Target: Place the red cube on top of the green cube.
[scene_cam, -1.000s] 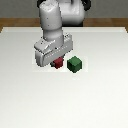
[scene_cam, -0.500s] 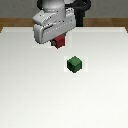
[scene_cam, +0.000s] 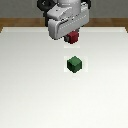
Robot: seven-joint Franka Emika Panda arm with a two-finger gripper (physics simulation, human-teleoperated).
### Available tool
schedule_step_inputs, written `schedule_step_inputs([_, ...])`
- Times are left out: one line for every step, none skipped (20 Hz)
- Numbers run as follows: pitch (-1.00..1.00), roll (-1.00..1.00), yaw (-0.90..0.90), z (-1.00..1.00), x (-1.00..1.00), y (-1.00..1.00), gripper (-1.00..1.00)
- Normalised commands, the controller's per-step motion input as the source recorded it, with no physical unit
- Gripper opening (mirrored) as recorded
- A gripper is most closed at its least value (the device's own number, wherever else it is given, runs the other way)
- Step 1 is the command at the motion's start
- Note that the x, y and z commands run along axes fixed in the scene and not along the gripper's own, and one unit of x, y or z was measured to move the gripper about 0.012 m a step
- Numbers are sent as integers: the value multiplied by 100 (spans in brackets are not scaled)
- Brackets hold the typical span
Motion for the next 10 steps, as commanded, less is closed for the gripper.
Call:
schedule_step_inputs([0,0,0,0,100,0,-100])
schedule_step_inputs([0,0,0,0,0,0,-100])
schedule_step_inputs([0,0,0,0,100,0,-100])
schedule_step_inputs([0,0,0,0,100,0,-100])
schedule_step_inputs([0,0,0,0,0,0,-100])
schedule_step_inputs([0,0,0,0,0,0,-100])
schedule_step_inputs([0,0,0,0,0,0,-100])
schedule_step_inputs([0,0,0,0,100,0,-100])
schedule_step_inputs([0,0,0,0,0,0,-100])
schedule_step_inputs([0,0,0,0,0,0,-100])
